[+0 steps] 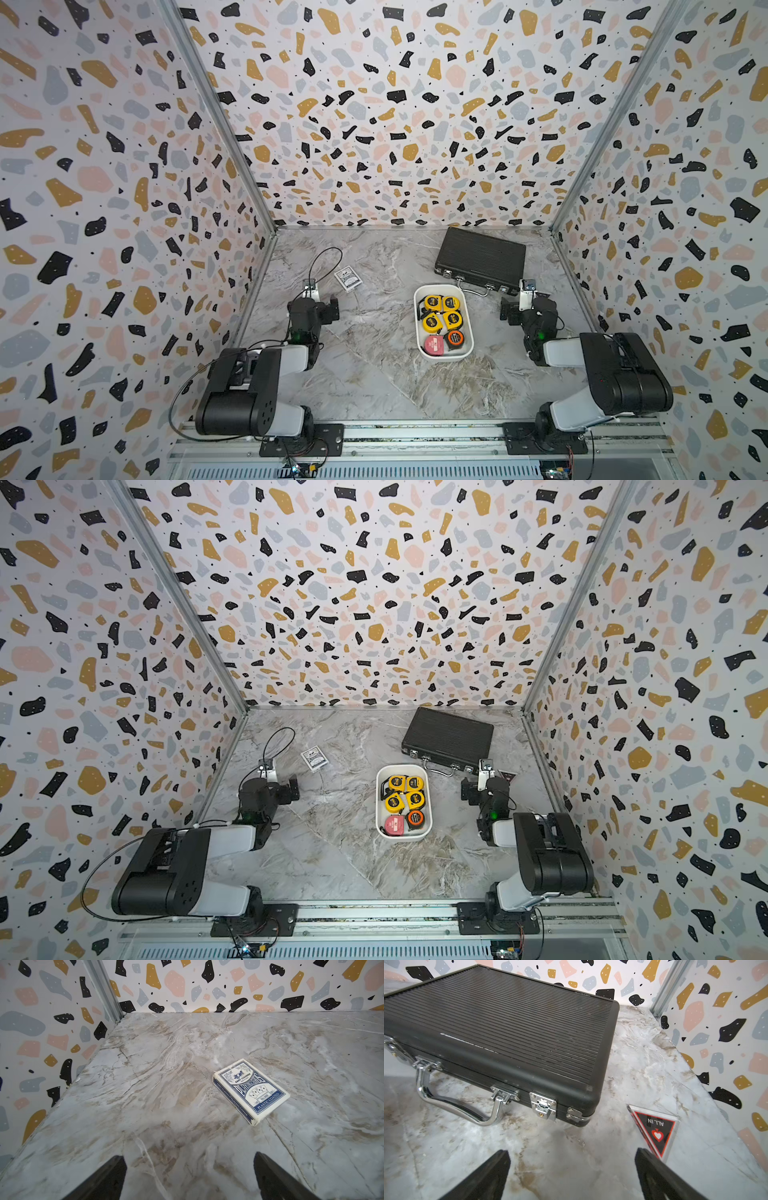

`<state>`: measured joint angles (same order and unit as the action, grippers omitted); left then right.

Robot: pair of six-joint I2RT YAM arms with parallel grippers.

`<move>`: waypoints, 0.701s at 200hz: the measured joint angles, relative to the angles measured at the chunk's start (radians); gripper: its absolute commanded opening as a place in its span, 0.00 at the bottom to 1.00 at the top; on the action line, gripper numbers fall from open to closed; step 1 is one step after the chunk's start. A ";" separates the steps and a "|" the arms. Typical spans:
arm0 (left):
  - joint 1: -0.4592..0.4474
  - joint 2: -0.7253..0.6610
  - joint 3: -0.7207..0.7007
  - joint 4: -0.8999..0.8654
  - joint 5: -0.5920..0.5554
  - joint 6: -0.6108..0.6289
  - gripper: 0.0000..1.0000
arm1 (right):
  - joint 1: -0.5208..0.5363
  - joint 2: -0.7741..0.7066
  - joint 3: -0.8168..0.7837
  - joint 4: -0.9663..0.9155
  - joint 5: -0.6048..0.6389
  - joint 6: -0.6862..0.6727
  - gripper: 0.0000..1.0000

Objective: Take the tape measure out of the storage box
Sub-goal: Move the storage box to the center of the board.

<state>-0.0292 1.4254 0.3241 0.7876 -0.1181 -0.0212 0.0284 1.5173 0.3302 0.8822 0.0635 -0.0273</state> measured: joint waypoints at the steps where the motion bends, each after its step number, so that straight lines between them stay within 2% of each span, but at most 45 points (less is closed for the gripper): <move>1: 0.000 0.000 0.000 0.000 0.001 0.000 1.00 | 0.000 0.000 0.000 0.000 0.000 0.000 0.99; 105: 0.000 0.000 0.000 0.000 0.034 0.008 1.00 | 0.000 0.000 0.000 0.000 -0.026 -0.005 0.99; 140: -0.001 -0.045 0.044 -0.118 -0.012 -0.002 1.00 | 0.000 -0.049 0.021 -0.104 -0.031 -0.008 0.99</move>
<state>-0.0299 1.3808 0.3683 0.6693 -0.1303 -0.0235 0.0284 1.4681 0.3511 0.7780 0.0322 -0.0349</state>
